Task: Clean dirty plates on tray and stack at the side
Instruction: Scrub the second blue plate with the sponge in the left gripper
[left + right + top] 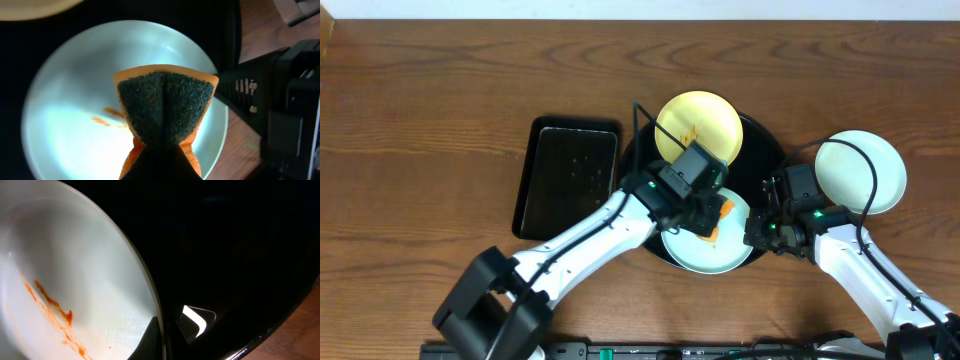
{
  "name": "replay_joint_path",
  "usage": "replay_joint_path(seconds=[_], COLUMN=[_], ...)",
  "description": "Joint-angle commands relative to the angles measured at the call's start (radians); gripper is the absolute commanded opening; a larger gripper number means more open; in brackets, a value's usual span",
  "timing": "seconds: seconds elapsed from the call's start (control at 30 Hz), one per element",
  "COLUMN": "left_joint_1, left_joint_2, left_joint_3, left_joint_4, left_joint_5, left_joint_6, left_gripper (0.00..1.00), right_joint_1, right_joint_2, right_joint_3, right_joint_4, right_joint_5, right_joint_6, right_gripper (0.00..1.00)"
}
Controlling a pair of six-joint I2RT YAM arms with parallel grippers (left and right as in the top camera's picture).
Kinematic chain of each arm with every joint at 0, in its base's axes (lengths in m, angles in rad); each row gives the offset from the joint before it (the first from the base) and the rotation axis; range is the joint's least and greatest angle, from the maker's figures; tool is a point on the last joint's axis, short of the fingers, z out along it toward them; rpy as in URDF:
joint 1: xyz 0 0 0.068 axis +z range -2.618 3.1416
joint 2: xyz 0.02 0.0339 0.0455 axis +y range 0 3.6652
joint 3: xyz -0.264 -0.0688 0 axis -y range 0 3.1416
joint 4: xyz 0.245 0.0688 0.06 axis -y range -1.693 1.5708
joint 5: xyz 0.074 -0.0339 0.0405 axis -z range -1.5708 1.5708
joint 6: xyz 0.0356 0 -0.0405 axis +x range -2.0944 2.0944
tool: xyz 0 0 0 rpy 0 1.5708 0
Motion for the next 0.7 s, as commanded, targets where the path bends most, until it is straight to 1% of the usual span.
replay_joint_path(seconds=[0.0, 0.3, 0.37, 0.43, 0.53, 0.67], left_joint_1=[-0.021, -0.082, -0.087, -0.084, -0.064, -0.019], left_joint_2=[0.054, 0.145, 0.158, 0.166, 0.167, 0.167], left_joint_3=[-0.006, -0.006, -0.006, -0.006, -0.006, -0.006], left_joint_4=[0.023, 0.079, 0.076, 0.064, 0.043, 0.034], left_joint_5=[0.005, 0.05, 0.044, -0.011, -0.158, -0.315], left_joint_6=[-0.1, -0.216, -0.215, -0.214, -0.201, -0.169], left_gripper=[0.07, 0.08, 0.08, 0.07, 0.08, 0.07], right_joint_1=[0.008, 0.008, 0.008, 0.008, 0.008, 0.008], right_joint_2=[0.005, 0.005, 0.005, 0.005, 0.005, 0.005], right_joint_3=[0.008, 0.008, 0.008, 0.008, 0.008, 0.008], right_joint_4=[0.005, 0.005, 0.005, 0.005, 0.003, 0.003], right_joint_5=[0.008, 0.008, 0.008, 0.008, 0.005, 0.0], right_joint_6=[0.016, 0.022, 0.022, 0.022, 0.022, 0.022], right_gripper=[0.01, 0.01, 0.01, 0.01, 0.01, 0.01])
